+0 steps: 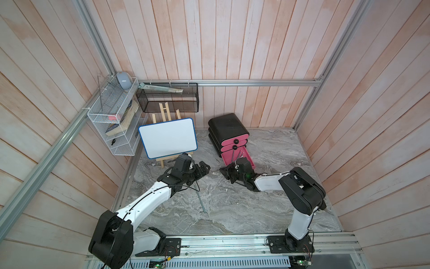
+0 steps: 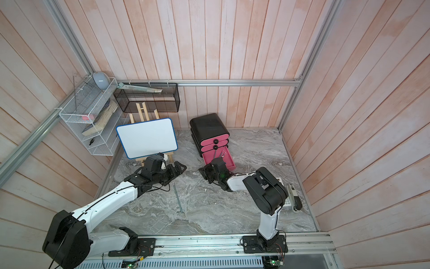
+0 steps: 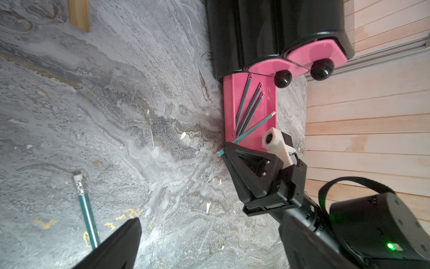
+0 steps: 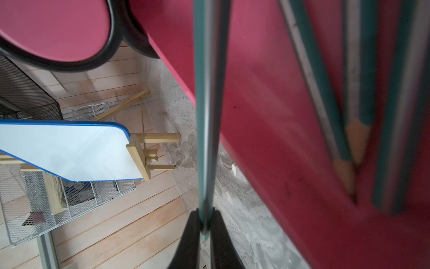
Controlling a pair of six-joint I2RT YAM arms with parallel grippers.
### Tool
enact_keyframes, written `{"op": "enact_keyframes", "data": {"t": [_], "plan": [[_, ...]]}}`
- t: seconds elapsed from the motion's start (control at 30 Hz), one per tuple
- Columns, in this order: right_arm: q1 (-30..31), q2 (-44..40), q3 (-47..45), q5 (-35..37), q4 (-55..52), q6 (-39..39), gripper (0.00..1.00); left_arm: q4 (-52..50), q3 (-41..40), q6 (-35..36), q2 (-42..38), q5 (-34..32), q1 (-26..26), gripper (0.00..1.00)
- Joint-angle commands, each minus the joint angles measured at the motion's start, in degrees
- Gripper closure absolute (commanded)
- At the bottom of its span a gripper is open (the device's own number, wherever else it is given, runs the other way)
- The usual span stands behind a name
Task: Please place the pencils in the drawer according to their color
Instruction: Place the pencil in the drawer.
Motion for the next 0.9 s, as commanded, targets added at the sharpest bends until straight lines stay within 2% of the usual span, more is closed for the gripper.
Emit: {"op": "enact_keyframes", "data": {"t": [0.0, 0.23, 0.47, 0.87], "plan": [[-0.04, -3.39, -0.88, -1.72, 0.4, -0.51, 1.0, 1.12, -0.1, 0.87, -0.4, 0.12, 0.23, 0.0], [-3.67, -5.56, 0.35, -4.47, -6.13, -7.01, 1.0, 1.31, -0.16, 0.86, -0.26, 0.32, 0.26, 0.0], [-9.24, -3.15, 4.42, -8.41, -13.24, -16.3, 1.0, 1.34, -0.33, 0.96, -0.44, 0.33, 0.27, 0.0], [-11.96, 1.35, 9.66, -6.13, -24.97, -28.4, 1.0, 1.78, -1.22, 0.73, -0.95, 0.21, 0.29, 0.0]]}}
